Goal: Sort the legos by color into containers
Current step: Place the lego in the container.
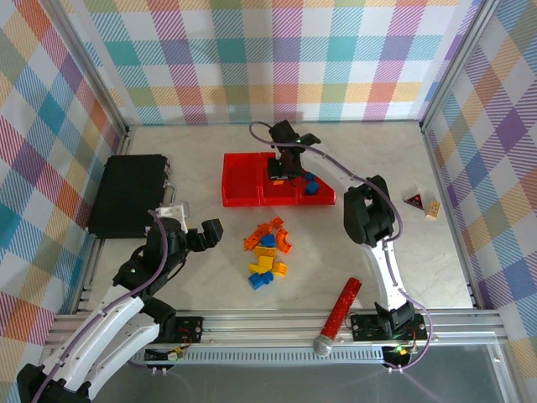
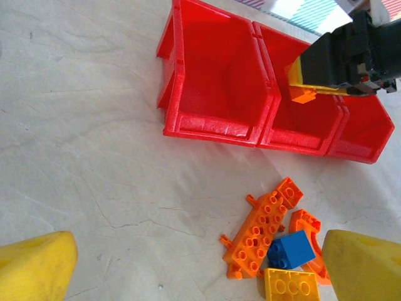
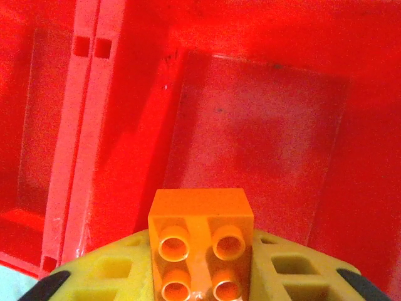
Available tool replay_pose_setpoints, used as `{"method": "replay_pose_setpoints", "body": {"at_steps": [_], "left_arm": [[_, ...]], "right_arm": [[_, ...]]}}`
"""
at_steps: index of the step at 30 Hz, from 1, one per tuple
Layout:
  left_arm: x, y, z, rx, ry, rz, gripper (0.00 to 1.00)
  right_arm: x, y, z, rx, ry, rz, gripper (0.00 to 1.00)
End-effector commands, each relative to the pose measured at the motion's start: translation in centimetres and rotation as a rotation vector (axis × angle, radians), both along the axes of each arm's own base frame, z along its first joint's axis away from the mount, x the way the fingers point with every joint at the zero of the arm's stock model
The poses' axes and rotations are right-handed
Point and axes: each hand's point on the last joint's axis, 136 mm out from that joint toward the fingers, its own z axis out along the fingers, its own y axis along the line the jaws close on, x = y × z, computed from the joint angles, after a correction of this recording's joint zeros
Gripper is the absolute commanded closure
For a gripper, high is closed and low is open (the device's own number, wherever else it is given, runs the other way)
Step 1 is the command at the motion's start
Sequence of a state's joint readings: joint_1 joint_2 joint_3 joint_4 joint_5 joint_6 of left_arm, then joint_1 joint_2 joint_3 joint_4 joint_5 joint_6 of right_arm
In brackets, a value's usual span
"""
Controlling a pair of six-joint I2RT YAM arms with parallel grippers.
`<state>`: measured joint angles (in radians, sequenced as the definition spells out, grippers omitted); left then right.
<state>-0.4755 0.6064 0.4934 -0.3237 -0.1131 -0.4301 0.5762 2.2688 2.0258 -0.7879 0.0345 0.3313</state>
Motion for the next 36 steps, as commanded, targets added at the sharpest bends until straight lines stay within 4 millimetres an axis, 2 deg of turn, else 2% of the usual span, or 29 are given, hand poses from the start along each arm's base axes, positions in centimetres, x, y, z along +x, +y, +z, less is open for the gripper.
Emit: {"method": "replay_pose_setpoints", "body": {"at_steps": [1,8,16,25,32,36], "left_arm": [[-0.1,-0.4,1.9,-0.018,-0.028,-0.016,0.0],[-0.2,-0.1,1.8,-0.013,-0.018,-0.004,0.0],[-0.6,0.3,1.9,-0.011,-0.021,0.004,0.0],[-0.7,0.2,1.8,-0.018,-0.015,0.004,0.0],[-0.7,0.2,1.8,-0.02,-0.015,0.001,0.0],[-0.7,0.2,1.8,-0.021,-0.016,0.0,0.0]], "right_arm": [[0.0,1.0,0.2,0.032,0.016,0.021,0.72],[0.0,1.3,-2.0,0.024,0.05,0.025,0.7],[-0.2,1.5,-2.9,0.028,0.073,0.024,0.67],[-0.1,0.9,-1.9,0.012,0.055,0.009,0.58],[-0.1,0.9,-1.3,0.01,0.044,0.006,0.56],[0.0,0.9,-0.1,0.026,0.029,0.003,0.56]]}}
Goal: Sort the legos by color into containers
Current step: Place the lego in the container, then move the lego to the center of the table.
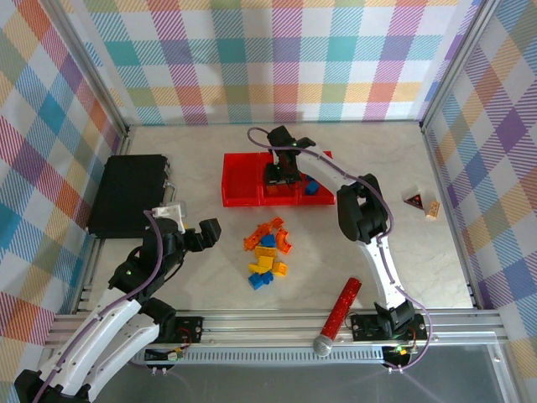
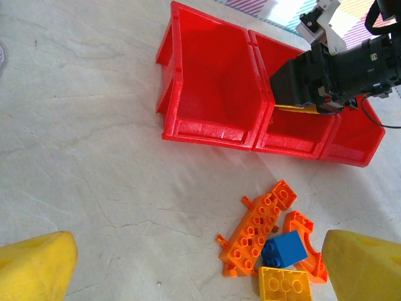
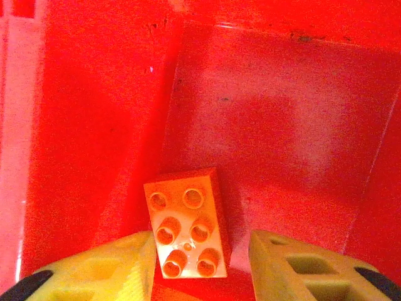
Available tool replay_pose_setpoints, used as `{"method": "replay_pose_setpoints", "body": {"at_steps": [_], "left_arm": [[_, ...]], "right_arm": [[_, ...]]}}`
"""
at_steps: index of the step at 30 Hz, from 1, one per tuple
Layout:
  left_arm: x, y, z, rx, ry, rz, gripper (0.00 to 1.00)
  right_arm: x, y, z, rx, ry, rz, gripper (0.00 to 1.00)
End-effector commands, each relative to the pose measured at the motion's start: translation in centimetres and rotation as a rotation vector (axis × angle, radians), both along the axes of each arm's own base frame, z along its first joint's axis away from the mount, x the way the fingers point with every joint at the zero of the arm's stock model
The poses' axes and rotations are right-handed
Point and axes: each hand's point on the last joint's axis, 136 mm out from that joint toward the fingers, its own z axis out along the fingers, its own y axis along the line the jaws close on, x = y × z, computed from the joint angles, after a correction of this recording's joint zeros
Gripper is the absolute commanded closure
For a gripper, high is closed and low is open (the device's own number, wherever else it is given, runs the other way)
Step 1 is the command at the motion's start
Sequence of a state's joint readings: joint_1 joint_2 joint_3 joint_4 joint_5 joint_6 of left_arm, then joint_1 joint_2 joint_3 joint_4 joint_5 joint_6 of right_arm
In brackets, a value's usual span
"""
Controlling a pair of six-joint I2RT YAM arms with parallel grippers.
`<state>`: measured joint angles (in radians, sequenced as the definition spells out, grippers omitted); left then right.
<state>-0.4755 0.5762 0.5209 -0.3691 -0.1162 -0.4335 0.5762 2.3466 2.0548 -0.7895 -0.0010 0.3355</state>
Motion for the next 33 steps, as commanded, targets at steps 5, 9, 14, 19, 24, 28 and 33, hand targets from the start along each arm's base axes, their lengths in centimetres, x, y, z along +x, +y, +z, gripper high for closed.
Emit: {"method": "replay_pose_setpoints", "body": {"at_steps": [5,9,14,19,24,28,33], "left_arm": [[-0.3,-0.1,0.6,-0.013,0.0,0.001,0.0],[-0.1,-0.4,0.4,-0.018,0.006,-0.011,0.0],[0.2,-1.4,-0.1,-0.027,0.03,-0.048,0.0],[0.4,-2.3,-0.6,-0.013,0.052,-0.087,0.0],[0.5,-4.2,-1.6,0.041,0.095,-0.175,0.0],[0.7,-6.2,-2.9,0.086,0.151,-0.241,0.0],[1.2,-8.3,-4.9,0.161,0.238,-0.301,0.0]], "right_arm": [[0.0,0.2,5.6,0.049,-0.069,-0.007,0.56],[-0.4,0.1,8.1,0.071,-0.101,-0.002,0.56],[-1.4,-0.3,11.3,0.102,-0.139,-0.005,0.55],[-3.0,-1.3,14.0,0.139,-0.182,-0.018,0.54],[-5.3,-2.6,15.4,0.178,-0.211,-0.022,0.52],[-7.3,-3.7,15.4,0.21,-0.23,-0.026,0.52],[-9.9,-5.6,14.2,0.213,-0.226,-0.053,0.51]]}}
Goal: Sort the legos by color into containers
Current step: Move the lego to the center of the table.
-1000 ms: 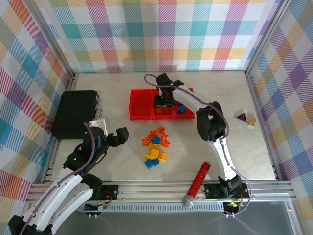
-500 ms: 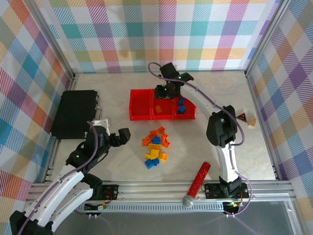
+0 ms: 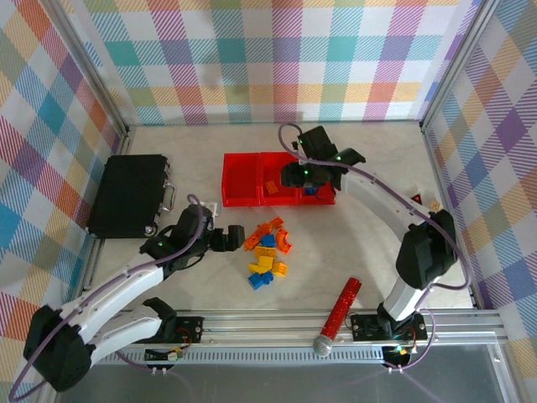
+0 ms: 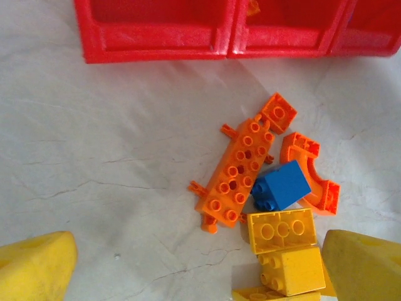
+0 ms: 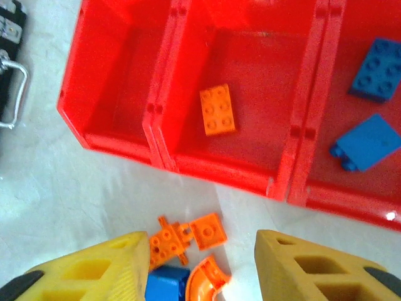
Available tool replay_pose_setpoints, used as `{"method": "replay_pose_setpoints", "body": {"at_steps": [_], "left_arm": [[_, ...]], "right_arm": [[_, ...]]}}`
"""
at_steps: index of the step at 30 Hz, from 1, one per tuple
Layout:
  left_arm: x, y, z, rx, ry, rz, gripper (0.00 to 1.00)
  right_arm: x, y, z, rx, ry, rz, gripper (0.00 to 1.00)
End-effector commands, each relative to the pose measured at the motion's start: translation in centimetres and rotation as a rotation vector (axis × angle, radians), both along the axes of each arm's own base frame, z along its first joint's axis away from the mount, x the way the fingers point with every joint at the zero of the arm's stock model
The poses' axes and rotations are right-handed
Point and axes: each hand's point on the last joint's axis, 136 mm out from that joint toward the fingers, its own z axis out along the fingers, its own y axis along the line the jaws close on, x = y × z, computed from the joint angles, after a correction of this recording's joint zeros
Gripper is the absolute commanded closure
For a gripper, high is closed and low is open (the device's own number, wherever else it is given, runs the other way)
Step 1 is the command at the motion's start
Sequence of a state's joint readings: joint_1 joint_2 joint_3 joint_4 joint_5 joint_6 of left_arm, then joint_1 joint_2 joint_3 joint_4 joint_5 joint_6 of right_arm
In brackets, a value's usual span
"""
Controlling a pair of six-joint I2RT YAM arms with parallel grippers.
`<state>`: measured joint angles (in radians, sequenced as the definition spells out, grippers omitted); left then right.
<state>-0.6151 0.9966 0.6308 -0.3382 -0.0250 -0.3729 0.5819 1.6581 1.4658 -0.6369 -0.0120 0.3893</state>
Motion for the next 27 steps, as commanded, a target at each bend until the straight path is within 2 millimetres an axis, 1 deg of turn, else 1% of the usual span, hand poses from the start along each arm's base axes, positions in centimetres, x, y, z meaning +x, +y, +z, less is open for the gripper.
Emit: {"method": "replay_pose_setpoints", "body": {"at_steps": [1,4,9,13,16,20,22,27], "left_arm": [[0.5,-2.0,0.2,0.018,0.013,-0.068,0.0],[0.9,-2.9,-0.9,0.046,0.057,-0.084,0.0],[1.6,-3.7,-2.4,0.085,0.106,-0.092,0.0],[2.1,-4.3,-2.8,0.079,0.124,-0.094,0.01],[2.2,-4.7,-2.6,0.059,0.122,-0.094,0.01],[2.2,-4.6,-2.2,0.05,0.108,-0.09,0.0],[2.1,-4.3,-2.1,0.051,0.102,-0.084,0.0],[1.8,-3.6,-1.5,0.037,0.071,-0.06,0.0]], "right_arm": [[-1.1,-0.5,0.7,0.048,-0.03,-0.024,0.51],[-3.0,-1.5,-1.0,0.052,0.01,-0.04,0.51],[-5.8,-2.4,-3.9,0.084,0.106,-0.085,0.51],[-7.1,-2.0,-6.2,0.087,0.174,-0.1,0.51],[-8.0,-0.7,-7.6,0.067,0.212,-0.078,0.5],[-8.5,0.9,-9.1,0.02,0.235,-0.043,0.5],[-8.4,1.3,-9.9,-0.001,0.242,-0.03,0.51],[-8.0,1.8,-11.5,-0.052,0.264,-0.015,0.56]]}}
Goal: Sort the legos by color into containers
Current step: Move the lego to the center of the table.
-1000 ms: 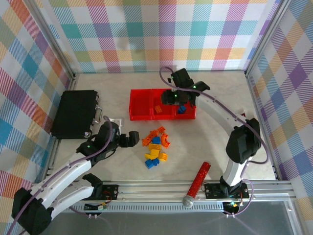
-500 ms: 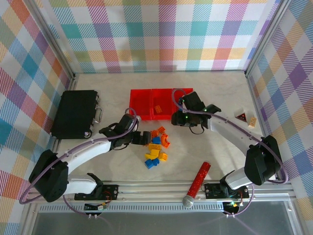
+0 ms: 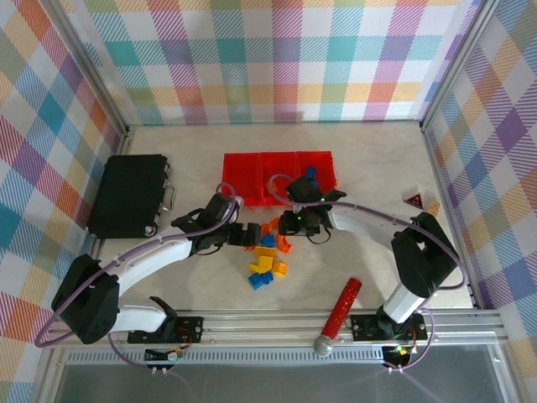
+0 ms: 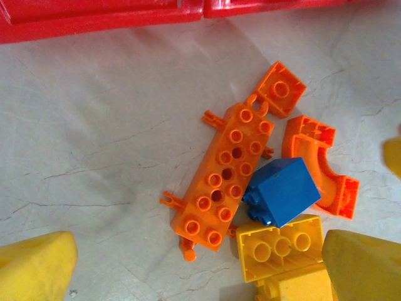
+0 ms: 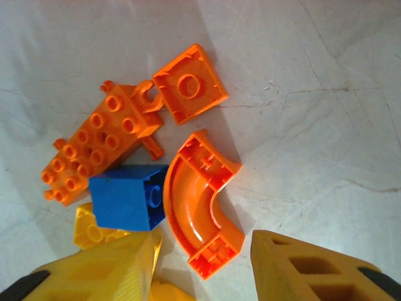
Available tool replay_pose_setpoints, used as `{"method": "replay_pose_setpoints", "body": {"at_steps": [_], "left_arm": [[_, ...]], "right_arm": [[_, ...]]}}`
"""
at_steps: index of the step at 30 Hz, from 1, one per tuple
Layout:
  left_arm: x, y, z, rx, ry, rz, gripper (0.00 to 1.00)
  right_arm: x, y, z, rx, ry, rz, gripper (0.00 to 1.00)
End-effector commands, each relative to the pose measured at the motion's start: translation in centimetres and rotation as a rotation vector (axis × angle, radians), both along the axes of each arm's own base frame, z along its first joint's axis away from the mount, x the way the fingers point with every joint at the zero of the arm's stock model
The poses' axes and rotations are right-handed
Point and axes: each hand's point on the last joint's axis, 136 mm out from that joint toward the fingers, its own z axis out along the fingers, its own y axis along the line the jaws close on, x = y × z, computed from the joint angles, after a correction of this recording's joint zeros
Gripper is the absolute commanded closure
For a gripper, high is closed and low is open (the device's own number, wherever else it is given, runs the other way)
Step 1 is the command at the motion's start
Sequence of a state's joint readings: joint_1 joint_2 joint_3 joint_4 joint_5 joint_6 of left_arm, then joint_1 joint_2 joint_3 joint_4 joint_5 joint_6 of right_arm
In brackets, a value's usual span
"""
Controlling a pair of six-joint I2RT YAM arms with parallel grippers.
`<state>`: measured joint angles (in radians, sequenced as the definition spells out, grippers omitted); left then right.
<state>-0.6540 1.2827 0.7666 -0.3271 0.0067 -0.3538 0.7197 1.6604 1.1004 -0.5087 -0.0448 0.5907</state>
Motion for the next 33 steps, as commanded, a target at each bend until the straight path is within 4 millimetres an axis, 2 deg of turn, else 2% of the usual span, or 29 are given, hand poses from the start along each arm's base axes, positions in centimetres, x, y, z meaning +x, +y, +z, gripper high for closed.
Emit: {"method": "replay_pose_setpoints", "body": {"at_steps": [1,14,33], "left_arm": [[-0.1,0.0,1.5,-0.045,-0.054,0.02,0.0],[-0.8,1.8,1.5,-0.062,-0.074,0.073,0.0],[-0.8,2.4,1.1,-0.059,-0.07,0.096,0.0]], "right_arm": [[1.0,0.9,0.2,-0.007,-0.017,0.007,0.57],[0.6,1.2,-2.7,-0.108,0.026,0.021,0.66],[0.3,1.3,-4.7,-0.167,0.059,0.029,0.73]]}}
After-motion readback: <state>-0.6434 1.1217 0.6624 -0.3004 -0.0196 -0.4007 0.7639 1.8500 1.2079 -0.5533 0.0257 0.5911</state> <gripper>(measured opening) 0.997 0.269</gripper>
